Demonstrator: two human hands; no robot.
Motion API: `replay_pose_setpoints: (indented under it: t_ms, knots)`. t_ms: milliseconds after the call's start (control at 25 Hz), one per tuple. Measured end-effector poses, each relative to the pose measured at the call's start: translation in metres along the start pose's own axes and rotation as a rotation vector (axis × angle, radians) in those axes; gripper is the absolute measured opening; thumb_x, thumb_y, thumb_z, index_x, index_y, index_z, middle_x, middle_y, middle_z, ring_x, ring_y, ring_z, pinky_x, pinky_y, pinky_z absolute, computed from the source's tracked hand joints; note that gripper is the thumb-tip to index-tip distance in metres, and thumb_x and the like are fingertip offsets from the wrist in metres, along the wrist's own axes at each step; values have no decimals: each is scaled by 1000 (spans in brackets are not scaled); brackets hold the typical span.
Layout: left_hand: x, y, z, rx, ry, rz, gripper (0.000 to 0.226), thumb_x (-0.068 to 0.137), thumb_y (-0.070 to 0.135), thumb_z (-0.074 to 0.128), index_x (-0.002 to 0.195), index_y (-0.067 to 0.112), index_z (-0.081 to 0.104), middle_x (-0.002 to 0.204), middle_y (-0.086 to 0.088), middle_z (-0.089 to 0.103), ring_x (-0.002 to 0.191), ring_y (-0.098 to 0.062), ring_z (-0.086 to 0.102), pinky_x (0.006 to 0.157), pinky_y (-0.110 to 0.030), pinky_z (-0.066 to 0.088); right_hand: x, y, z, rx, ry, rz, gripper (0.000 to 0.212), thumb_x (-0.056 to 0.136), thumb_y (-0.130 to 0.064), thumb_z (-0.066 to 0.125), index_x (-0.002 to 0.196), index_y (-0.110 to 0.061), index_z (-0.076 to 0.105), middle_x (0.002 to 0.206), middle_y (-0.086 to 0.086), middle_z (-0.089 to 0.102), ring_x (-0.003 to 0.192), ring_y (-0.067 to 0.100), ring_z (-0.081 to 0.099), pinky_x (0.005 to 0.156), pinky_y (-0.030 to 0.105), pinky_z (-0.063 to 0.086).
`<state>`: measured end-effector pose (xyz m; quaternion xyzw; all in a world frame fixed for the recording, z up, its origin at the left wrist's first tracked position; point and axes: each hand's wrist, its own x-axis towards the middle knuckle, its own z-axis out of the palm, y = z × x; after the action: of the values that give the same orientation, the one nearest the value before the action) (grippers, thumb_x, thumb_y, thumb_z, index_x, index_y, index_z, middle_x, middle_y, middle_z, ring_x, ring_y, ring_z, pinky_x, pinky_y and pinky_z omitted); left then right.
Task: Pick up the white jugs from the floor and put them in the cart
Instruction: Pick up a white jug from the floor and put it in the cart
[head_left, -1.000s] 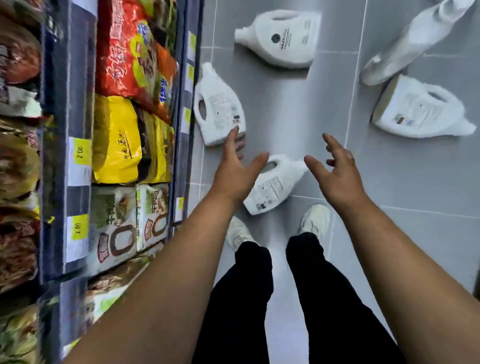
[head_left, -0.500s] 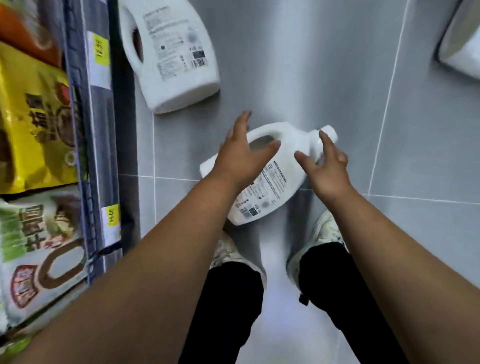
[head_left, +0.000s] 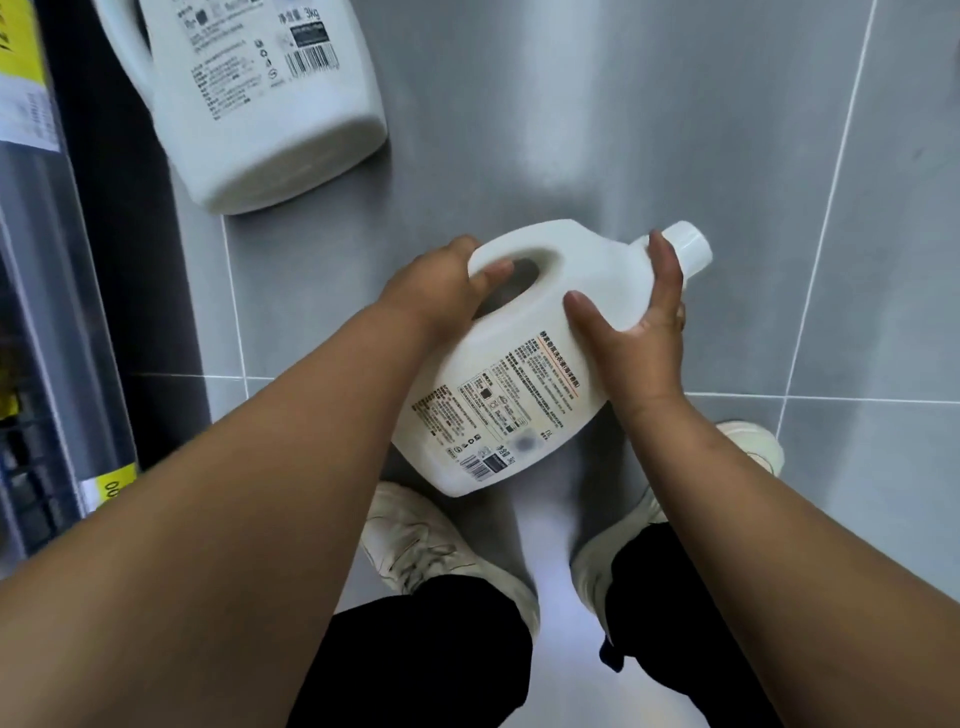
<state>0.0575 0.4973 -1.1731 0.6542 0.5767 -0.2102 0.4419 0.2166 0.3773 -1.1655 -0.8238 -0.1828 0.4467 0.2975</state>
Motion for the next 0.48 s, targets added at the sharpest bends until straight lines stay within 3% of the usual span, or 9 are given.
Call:
replay_pose_setpoints:
  t_ms: [200,480]
  knots:
    - [-16,10,-9,39,-22,68,55,78,77,29,103,31,47,97,3,58,92,-27,56,84,-40,46,0,-8,-8,26,13,2,92,54,-65,73,133,-54,27,135,1,46,118,21,52,103,40,43]
    - [-94,40,-64,-40,121,131,47,96,59,42,119,18,51,103,-6,63,97,-28,58,83,-38,46,-44,-87,-47,-36,12,-149,99,51,-66,70,138,-43,30,137,2,46,116,19,52,99,30,43]
